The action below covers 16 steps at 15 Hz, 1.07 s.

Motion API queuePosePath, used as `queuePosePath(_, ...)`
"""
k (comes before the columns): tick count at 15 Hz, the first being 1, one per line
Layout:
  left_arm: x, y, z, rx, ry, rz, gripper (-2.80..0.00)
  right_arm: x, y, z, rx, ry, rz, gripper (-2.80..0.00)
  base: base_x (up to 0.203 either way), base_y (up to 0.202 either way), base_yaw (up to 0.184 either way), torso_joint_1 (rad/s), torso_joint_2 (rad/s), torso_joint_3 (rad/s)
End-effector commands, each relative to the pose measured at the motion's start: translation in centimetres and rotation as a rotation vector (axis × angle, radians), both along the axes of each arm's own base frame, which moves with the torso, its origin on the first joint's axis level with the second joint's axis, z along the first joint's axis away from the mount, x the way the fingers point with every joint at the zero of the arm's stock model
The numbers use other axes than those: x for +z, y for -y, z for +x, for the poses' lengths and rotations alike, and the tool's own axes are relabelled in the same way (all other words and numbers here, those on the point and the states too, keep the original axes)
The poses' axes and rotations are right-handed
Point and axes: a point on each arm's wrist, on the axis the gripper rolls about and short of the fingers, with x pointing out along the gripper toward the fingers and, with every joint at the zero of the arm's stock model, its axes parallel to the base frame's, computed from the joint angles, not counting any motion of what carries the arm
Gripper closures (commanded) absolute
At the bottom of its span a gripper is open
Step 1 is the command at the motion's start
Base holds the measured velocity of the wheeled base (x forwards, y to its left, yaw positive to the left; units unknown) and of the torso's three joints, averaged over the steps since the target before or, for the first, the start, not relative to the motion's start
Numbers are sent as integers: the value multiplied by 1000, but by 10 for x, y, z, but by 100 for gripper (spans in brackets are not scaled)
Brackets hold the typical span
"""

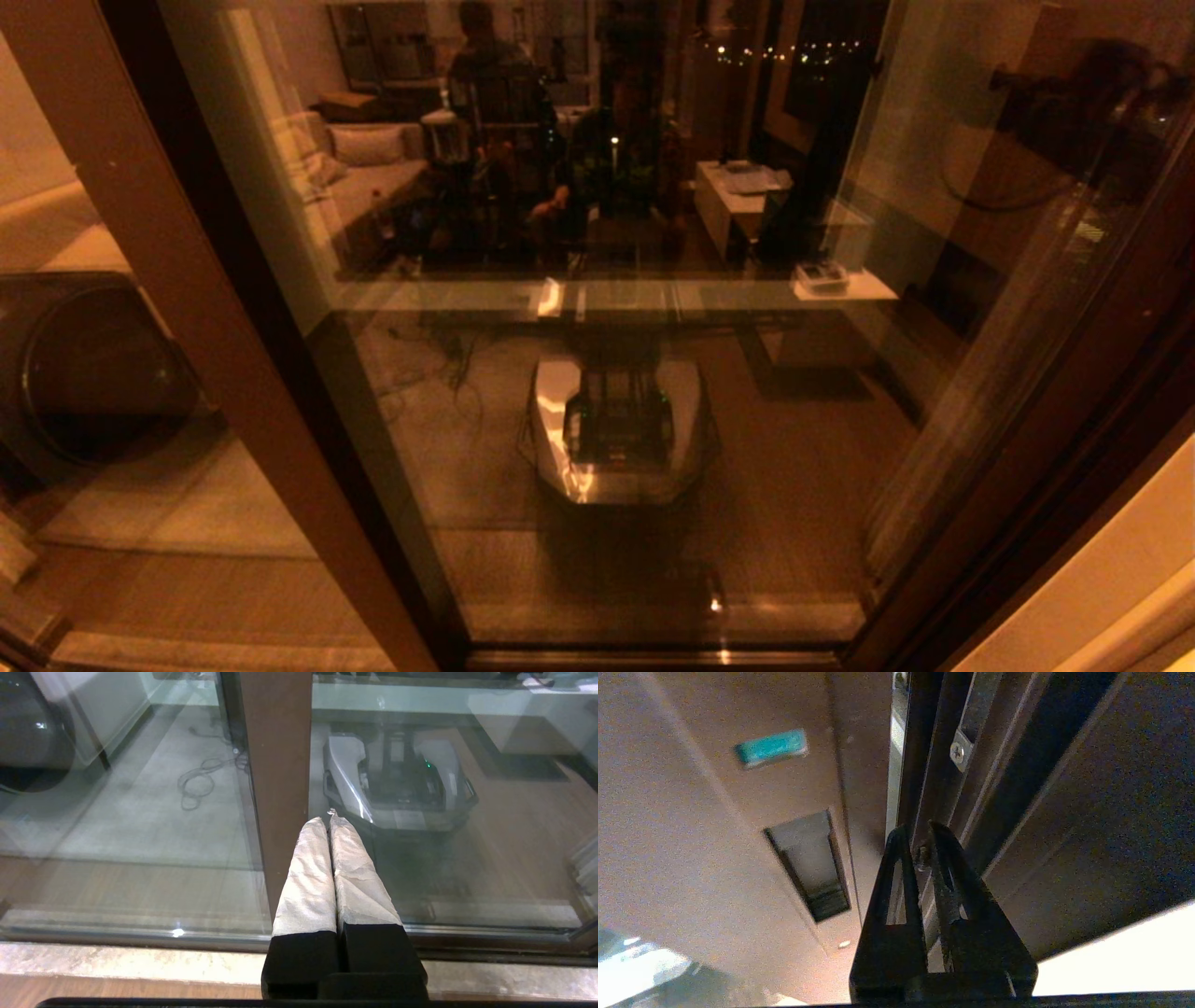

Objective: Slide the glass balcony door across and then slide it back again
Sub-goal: Open the slid door

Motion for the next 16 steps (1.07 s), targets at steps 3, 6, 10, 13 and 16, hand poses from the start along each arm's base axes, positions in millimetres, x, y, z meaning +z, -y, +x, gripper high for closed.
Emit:
queuePosePath(3,0,0,0,0,0,0,0,-10,2,16,29,6,10,0,0,0,0,0,0,0)
queuePosePath(6,0,0,0,0,0,0,0,-12,-9,20,87,9,41,0,0,0,0,0,0,0)
queuePosePath(10,0,0,0,0,0,0,0,-10,-22,19,123,17,60,0,0,0,0,0,0,0)
queuePosePath(13,0,0,0,0,0,0,0,-8,-30,13,147,17,63,0,0,0,0,0,0,0)
queuePosePath(16,0,0,0,0,0,0,0,-7,-33,12,169,20,66,0,0,0,0,0,0,0)
